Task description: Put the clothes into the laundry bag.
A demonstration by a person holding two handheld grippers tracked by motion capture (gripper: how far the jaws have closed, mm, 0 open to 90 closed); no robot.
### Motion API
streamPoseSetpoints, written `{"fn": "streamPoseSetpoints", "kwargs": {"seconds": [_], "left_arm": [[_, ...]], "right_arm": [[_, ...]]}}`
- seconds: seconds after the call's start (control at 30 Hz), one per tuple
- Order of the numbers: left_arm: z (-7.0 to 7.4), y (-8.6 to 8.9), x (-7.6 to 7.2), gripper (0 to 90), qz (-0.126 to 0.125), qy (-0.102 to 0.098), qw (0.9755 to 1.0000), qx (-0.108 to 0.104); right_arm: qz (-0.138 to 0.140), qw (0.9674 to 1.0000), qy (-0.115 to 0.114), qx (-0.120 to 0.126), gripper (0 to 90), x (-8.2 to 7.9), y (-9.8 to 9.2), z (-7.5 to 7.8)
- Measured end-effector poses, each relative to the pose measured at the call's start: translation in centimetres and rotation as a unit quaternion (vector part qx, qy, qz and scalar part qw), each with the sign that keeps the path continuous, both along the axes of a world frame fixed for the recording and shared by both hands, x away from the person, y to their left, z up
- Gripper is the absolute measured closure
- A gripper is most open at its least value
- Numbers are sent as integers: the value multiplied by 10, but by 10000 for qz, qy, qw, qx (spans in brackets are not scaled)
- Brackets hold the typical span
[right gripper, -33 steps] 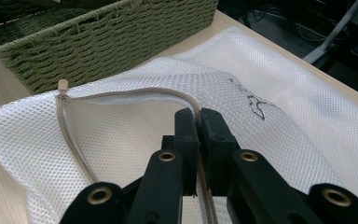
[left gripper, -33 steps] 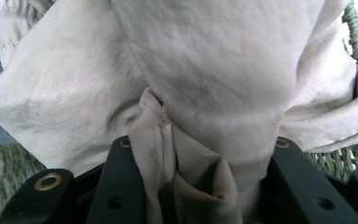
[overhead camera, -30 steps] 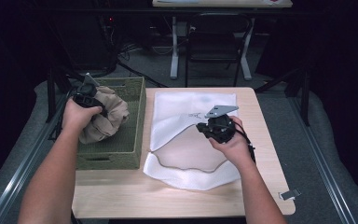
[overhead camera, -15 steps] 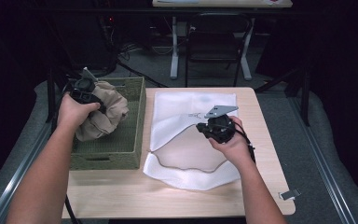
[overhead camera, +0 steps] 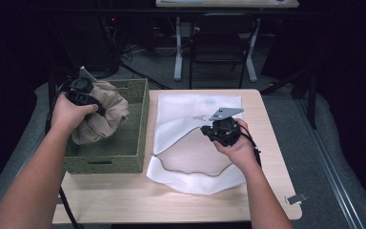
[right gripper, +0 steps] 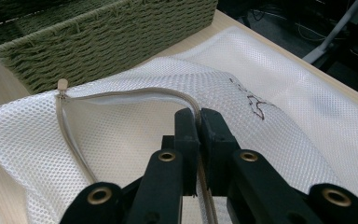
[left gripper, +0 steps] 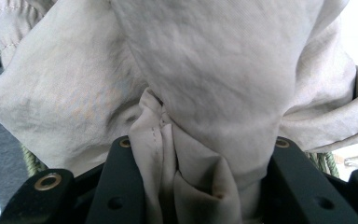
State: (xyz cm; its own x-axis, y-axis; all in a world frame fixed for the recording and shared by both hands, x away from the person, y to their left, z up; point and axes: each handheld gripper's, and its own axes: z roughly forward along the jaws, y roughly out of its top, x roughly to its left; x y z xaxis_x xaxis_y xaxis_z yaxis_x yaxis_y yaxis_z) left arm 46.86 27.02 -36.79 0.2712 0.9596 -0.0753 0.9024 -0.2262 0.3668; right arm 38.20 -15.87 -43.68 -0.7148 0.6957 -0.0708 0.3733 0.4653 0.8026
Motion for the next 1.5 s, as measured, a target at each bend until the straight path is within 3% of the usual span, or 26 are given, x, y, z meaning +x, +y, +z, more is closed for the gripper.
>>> {"fn": "streamPoseSetpoints", "kwargs": {"seconds": [0.8, 1.5], "left_arm": [[20, -9, -29, 655, -479, -128, 9988, 43], [31, -37, -53, 655, -1117, -183, 9936, 32]], "right_arm": [[8, 10000, 15, -2, 858, 0, 0, 0], [9, 10000, 20, 3, 858, 0, 0, 0]]}}
